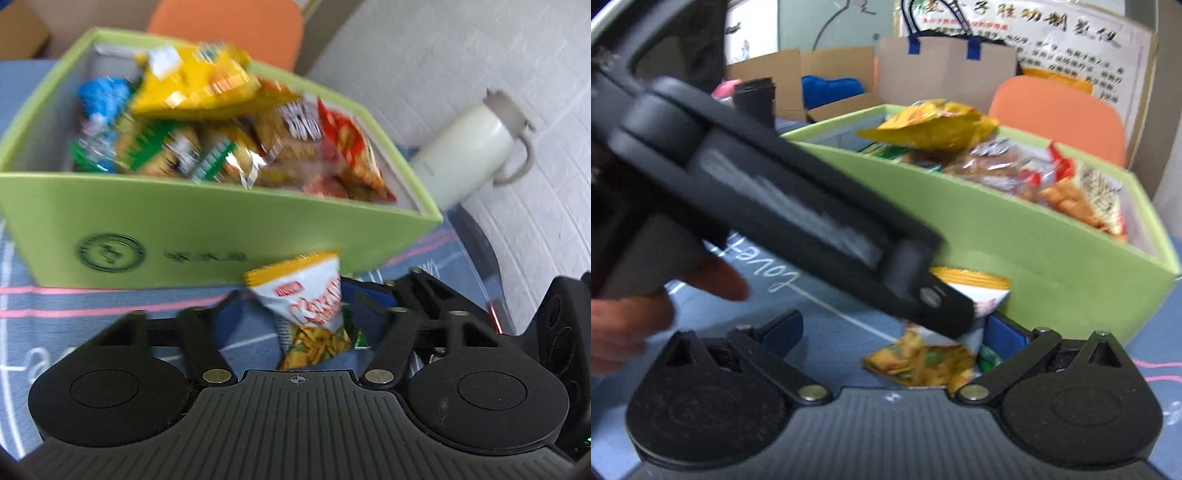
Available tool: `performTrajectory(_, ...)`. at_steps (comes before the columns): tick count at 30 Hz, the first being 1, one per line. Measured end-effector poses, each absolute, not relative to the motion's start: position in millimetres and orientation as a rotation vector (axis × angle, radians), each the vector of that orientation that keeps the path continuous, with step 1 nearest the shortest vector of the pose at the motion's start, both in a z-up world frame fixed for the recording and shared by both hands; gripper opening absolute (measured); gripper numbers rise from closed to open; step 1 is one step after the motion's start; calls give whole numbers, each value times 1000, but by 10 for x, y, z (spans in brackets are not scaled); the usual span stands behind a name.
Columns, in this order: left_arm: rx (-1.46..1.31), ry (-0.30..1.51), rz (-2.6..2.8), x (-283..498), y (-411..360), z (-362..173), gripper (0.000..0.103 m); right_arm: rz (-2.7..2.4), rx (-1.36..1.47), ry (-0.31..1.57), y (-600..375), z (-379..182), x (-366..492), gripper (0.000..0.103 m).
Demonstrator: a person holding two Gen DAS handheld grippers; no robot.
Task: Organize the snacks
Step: 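Reach the left gripper to the white-and-red Kakao snack bag, then grasp the Kakao snack bag with the left gripper and lift it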
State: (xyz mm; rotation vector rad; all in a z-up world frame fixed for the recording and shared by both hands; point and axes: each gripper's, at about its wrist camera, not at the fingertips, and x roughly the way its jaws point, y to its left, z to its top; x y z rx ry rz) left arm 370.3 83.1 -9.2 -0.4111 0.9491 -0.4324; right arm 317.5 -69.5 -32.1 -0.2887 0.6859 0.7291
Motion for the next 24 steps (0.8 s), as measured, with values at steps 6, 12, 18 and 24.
performTrajectory(6,-414,956,-437,3294,856,-168,27,768,-220,708,-780,-385,2643,102)
performTrajectory(12,-317,916,-397,2452,730,-152,28,743,-264,686,-727,-410,1814,102)
performTrajectory(18,-278,892,-386,2044,633,-96,44,690,-284,658,-785,-363,1443,102)
performTrajectory(24,-354,823,-335,2131,742,76,65,598,-184,616,-905,-293,1528,102)
